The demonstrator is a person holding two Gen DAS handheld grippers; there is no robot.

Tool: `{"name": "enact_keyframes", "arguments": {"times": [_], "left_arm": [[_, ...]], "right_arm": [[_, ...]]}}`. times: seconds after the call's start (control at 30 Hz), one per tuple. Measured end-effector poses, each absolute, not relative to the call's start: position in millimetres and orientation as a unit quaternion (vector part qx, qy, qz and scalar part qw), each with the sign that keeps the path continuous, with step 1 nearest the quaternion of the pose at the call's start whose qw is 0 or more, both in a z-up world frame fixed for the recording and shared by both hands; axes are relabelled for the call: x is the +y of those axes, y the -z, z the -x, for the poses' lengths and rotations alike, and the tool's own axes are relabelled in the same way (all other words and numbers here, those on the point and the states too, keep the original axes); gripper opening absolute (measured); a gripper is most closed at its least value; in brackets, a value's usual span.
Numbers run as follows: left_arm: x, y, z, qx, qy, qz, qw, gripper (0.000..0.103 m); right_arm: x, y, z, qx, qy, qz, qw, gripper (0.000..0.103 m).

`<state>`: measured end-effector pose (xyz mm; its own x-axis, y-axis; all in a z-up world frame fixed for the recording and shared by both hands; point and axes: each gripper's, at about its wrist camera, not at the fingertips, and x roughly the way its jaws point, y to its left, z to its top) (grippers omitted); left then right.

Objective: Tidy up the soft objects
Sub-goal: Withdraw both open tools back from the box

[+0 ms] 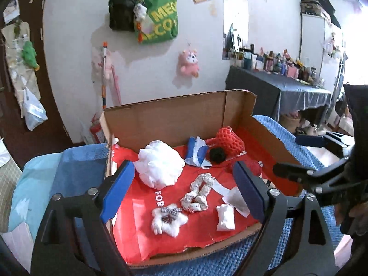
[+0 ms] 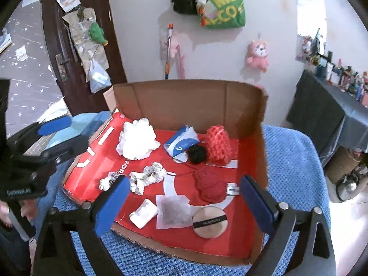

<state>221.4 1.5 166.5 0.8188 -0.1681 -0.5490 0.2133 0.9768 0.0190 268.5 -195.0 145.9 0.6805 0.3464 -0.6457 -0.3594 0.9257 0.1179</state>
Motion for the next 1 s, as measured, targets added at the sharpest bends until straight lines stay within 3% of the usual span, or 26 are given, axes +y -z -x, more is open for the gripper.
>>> {"name": "enact_keyframes", "arguments": {"times": [0.43,1.0], "left_arm": [[6.6,-106.8,-205.8,0.251,0.048,-0.013,0.967,0.092],[0.4,-64.8,-225.1,0.272,0.015,-0.030,0.962,0.092]], "right_arm": [[-196.4,-108.6,-244.9,0.277,-0.100,0.040,0.955,0.103],[-192.2,-68.7,-259.6,0.276,-0.087,0.054,0.956,0.103]]}}
